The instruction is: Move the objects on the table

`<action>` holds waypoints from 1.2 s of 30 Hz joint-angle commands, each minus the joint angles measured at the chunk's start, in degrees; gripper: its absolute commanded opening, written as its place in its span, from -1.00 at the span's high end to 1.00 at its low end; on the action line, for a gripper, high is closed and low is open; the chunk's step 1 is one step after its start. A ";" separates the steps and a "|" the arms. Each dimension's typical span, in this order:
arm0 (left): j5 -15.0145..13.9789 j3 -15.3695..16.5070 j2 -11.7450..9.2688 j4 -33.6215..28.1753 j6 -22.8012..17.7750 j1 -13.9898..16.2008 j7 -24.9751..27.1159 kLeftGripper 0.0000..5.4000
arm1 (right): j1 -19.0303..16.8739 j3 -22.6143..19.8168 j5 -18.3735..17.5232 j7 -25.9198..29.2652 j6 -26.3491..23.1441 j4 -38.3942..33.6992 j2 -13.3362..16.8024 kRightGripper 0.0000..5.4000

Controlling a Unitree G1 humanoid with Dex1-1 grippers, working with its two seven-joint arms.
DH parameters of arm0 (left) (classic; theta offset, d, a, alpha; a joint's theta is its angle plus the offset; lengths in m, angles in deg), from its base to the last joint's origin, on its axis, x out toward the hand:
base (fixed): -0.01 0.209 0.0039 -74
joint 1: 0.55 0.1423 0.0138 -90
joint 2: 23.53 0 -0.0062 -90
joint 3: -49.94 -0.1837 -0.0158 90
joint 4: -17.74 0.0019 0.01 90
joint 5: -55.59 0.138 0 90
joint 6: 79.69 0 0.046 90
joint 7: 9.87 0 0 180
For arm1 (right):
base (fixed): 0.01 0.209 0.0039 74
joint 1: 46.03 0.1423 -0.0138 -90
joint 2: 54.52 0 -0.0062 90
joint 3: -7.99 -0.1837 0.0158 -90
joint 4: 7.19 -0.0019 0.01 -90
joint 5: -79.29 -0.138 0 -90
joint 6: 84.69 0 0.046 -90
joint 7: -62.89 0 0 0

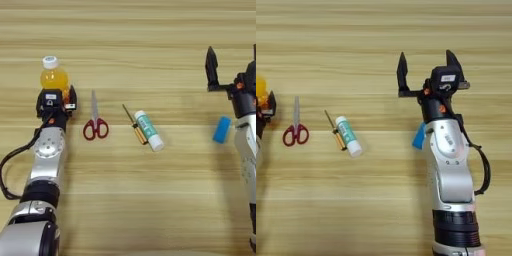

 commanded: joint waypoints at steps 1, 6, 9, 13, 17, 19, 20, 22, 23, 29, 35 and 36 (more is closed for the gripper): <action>0.67 -0.79 0.25 -0.02 0.17 0.02 -0.10 -0.25 | 0.81 0.21 0.07 -0.23 0.02 -0.16 -0.27 -1.00; 0.01 -1.32 0.69 1.03 -1.63 0.12 0.83 -0.25 | 0.79 0.24 0.07 -0.19 0.00 -0.21 -0.29 -1.00; 0.01 -1.41 0.66 1.35 -2.13 0.09 0.96 -0.25 | 0.75 0.29 0.12 -0.23 -0.05 -0.29 -0.33 -1.00; 0.02 -1.39 0.64 2.09 -2.93 -0.08 1.08 -0.25 | 0.73 0.32 0.12 -0.18 -0.05 -0.29 -0.30 -1.00; -0.06 -1.38 0.69 2.36 -3.28 -0.13 1.23 -0.25 | 0.70 0.35 0.10 -0.16 -0.04 -0.30 -0.27 -1.00; 0.01 -1.42 0.68 2.27 -3.34 -0.09 1.21 -0.25 | 0.66 0.36 0.09 -0.15 -0.11 -0.40 -0.24 -1.00; 0.03 -1.43 0.68 2.24 -3.39 -0.08 1.19 -0.25 | 0.65 0.36 0.09 -0.14 -0.13 -0.43 -0.23 -1.00; 0.06 -1.44 0.67 2.20 -3.46 -0.04 1.16 -0.25 | 0.62 0.38 0.11 -0.14 -0.13 -0.46 -0.23 -1.00; 0.06 -1.44 0.67 2.18 -3.50 -0.02 1.15 -0.25 | 0.60 0.40 0.13 -0.15 -0.12 -0.47 -0.23 -1.00; 0.14 -1.51 0.68 2.12 -3.65 0.13 1.09 -0.25 | 0.61 0.48 0.28 -0.26 -0.11 -0.54 -0.30 -1.00; 0.51 -1.56 0.59 1.93 -4.00 0.26 0.30 -0.48 | 0.61 0.55 0.39 -0.30 -0.15 -0.57 -0.31 -1.00; 0.54 -1.59 0.55 1.90 -4.02 0.27 0.21 -0.54 | 0.61 0.57 0.42 -0.30 -0.15 -0.57 -0.32 -1.00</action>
